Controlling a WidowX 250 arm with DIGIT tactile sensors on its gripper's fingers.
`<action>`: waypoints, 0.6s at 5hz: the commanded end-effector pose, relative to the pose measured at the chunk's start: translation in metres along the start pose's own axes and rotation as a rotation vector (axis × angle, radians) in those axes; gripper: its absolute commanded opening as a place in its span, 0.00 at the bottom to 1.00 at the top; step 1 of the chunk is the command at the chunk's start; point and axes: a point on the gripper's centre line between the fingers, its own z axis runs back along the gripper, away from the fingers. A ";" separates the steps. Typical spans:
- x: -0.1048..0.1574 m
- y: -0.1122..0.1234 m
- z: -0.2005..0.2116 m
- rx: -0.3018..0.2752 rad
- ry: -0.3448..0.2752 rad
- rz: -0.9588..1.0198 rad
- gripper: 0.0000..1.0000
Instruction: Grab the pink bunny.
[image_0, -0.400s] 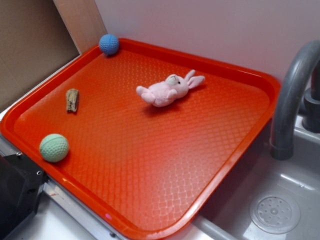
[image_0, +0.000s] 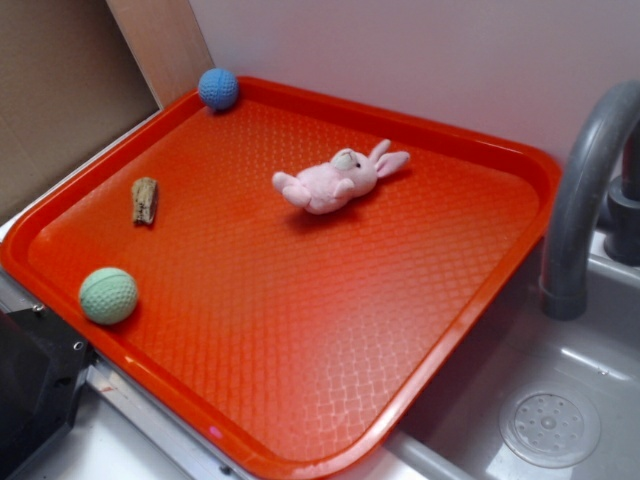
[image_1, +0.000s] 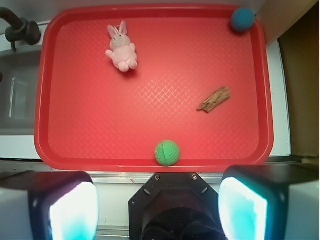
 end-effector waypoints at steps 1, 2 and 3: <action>0.059 -0.026 -0.024 0.055 -0.056 0.008 1.00; 0.079 -0.035 -0.034 0.056 -0.094 -0.026 1.00; 0.114 -0.048 -0.061 0.100 -0.172 -0.098 1.00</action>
